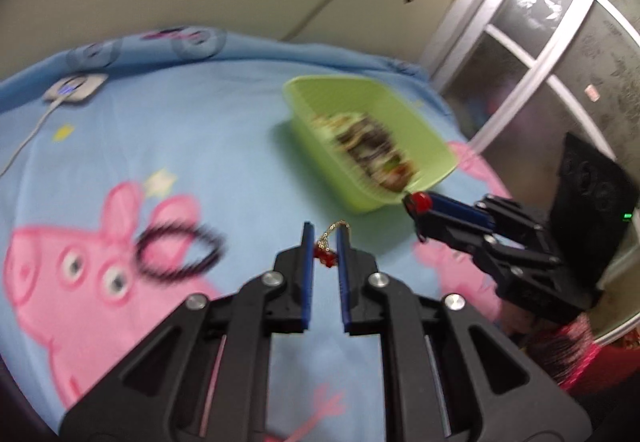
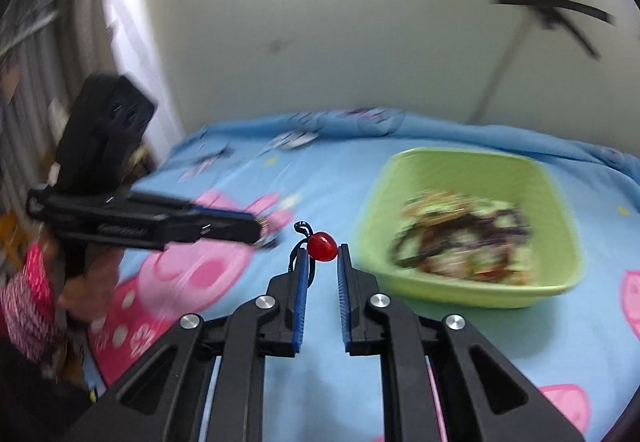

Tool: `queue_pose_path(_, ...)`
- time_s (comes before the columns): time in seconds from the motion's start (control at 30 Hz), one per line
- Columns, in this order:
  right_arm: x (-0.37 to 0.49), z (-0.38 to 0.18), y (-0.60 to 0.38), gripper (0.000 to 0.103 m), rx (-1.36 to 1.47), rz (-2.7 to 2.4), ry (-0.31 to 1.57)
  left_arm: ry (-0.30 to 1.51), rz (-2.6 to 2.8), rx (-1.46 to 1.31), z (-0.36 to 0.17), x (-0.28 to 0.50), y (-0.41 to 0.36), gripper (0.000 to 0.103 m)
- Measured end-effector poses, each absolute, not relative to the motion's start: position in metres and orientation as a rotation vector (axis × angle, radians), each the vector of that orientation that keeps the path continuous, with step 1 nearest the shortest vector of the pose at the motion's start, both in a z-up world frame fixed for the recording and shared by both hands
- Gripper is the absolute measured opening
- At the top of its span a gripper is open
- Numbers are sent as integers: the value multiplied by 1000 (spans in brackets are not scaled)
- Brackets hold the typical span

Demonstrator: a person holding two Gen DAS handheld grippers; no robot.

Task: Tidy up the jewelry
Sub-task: 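Carry the red pendant into the basket and open the right gripper, then move the open right gripper toward the dark purple bead bracelet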

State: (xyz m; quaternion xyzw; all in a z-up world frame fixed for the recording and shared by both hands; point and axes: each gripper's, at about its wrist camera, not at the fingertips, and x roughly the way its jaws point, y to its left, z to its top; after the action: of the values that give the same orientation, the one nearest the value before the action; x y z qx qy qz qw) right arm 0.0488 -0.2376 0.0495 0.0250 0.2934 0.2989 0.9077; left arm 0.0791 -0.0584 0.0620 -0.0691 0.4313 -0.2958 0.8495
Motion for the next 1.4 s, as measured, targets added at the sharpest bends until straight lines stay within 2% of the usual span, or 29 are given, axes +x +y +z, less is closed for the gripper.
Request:
queue_pose_path(0.23, 86, 53, -293, 0, 204, 488, 614, 924, -681, -95, 82, 134, -137, 11)
queue_pose_path(0.27, 91, 53, -296, 0, 219, 476, 615, 943, -653, -76, 79, 143, -147, 18)
queue_pose_path(0.3, 95, 54, -300, 5, 229, 445, 617, 973, -619, -59, 75, 152, -156, 26)
queue_pose_path(0.33, 98, 56, -306, 9, 246, 408, 606, 984, -601, -56, 73, 157, -159, 27)
queue_pose_path(0.4, 94, 66, -318, 10, 287, 405, 562, 990, -588, -79, 74, 162, -159, 27)
queue_pose_path(0.57, 75, 86, -339, 10, 363, 415, 443, 907, -583, -100, 94, 145, -131, 27)
queue_pose_path(0.8, 72, 81, -319, 10, 395, 496, 470, 812, -480, -173, 112, 120, -45, 27)
queue_pose_path(1.07, 63, 59, -235, 10, 285, 673, 607, 863, -239, -183, 67, 85, 47, 27)
queue_pose_path(1.27, 63, 27, -175, 10, 179, 718, 763, 912, -105, -117, 21, 68, 64, 27)
queue_pose_path(1.4, 60, 12, -162, 10, 209, 713, 813, 890, -37, -63, 8, 58, 68, 27)
